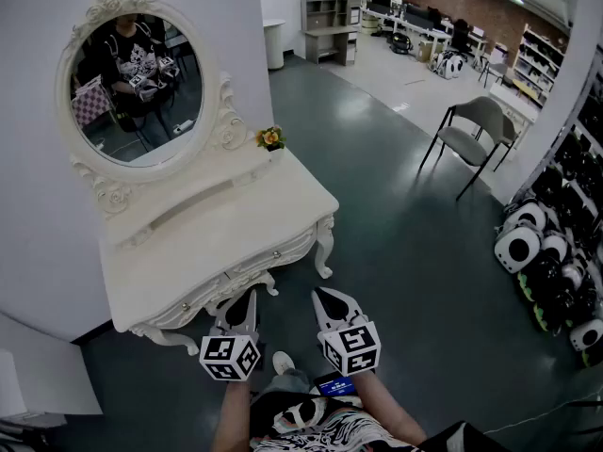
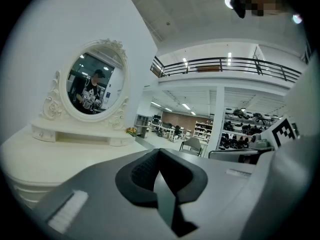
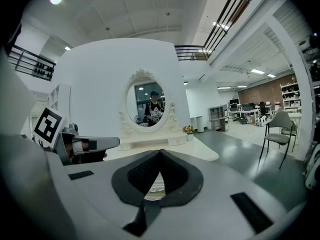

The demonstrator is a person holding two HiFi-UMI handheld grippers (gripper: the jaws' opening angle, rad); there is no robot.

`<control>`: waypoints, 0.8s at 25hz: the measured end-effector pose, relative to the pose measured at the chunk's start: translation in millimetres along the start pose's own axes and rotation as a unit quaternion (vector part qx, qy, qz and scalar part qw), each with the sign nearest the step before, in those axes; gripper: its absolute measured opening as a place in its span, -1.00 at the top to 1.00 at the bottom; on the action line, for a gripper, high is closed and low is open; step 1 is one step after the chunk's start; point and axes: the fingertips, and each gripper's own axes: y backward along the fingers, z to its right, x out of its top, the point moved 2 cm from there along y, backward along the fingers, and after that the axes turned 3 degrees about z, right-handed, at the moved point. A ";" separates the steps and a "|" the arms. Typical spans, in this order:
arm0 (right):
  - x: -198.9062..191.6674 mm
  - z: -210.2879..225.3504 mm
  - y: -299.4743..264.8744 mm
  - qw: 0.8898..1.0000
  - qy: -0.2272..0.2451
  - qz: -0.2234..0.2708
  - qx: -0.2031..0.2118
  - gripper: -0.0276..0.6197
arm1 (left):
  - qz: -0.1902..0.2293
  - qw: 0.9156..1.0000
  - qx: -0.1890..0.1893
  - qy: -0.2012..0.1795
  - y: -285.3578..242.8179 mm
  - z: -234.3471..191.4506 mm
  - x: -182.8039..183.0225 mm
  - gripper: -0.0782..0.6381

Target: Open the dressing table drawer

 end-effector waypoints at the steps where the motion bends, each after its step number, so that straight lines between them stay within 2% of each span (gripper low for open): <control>1: 0.5 -0.6 -0.7 1.000 0.001 0.000 0.002 0.91 | 0.001 1.000 0.001 0.000 -0.4 -0.6 1.3 0.78; 10: -0.4 -2.3 -5.8 1.000 0.001 -0.002 0.011 0.91 | 0.007 1.000 0.005 0.001 -1.1 -3.4 3.4 0.78; 14: -3.3 4.6 -16.3 1.000 -0.011 -0.011 0.006 0.91 | -0.004 1.000 0.014 -0.004 -8.2 -12.2 -2.5 0.77; 15: -4.5 6.7 -20.2 1.000 -0.012 -0.015 0.006 0.83 | -0.006 1.000 0.015 -0.002 -10.9 -14.9 -4.3 0.72; 16: -5.8 8.9 -25.2 1.000 -0.013 -0.018 0.007 0.57 | -0.007 1.000 0.015 0.002 -14.3 -18.4 -5.9 0.60; 20: -10.9 21.2 -52.7 0.999 -0.014 -0.029 -0.001 0.55 | -0.016 1.000 0.022 0.009 -34.3 -39.8 -11.7 0.57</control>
